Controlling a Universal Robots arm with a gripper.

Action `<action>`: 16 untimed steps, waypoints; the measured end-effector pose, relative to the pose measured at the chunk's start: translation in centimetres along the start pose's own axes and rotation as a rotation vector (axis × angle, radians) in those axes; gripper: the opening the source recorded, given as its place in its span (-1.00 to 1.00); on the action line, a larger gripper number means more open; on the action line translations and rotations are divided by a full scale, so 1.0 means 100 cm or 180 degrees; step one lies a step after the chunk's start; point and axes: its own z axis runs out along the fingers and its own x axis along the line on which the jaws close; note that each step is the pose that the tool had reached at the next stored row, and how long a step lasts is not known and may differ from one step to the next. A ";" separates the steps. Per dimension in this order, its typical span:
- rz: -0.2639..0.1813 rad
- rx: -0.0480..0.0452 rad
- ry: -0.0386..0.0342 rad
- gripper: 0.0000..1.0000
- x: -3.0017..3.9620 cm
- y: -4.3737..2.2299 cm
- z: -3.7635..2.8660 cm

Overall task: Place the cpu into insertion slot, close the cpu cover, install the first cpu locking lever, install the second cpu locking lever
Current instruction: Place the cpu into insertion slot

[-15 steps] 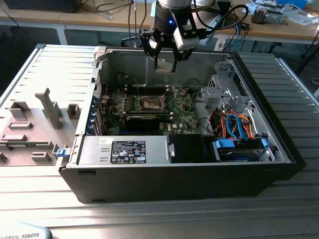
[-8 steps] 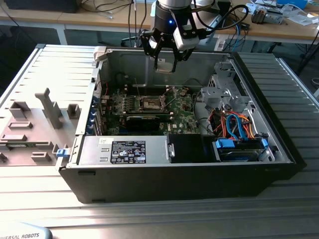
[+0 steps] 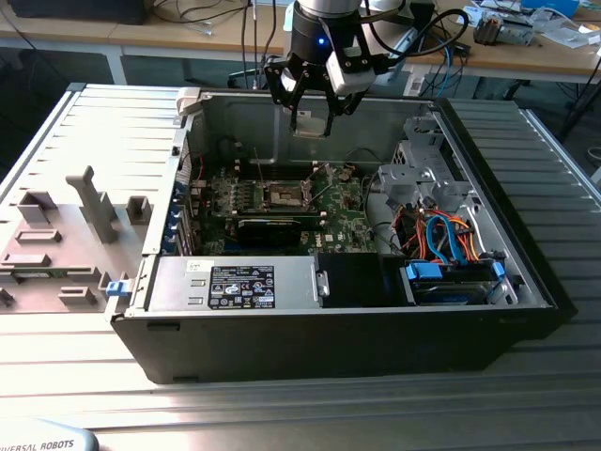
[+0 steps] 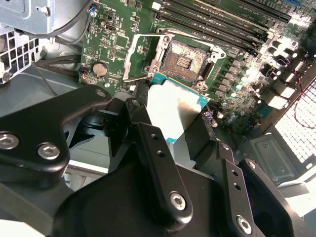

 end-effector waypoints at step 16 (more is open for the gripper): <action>0.0026 0.0000 -0.0002 0.08 0.0000 0.0000 0.0000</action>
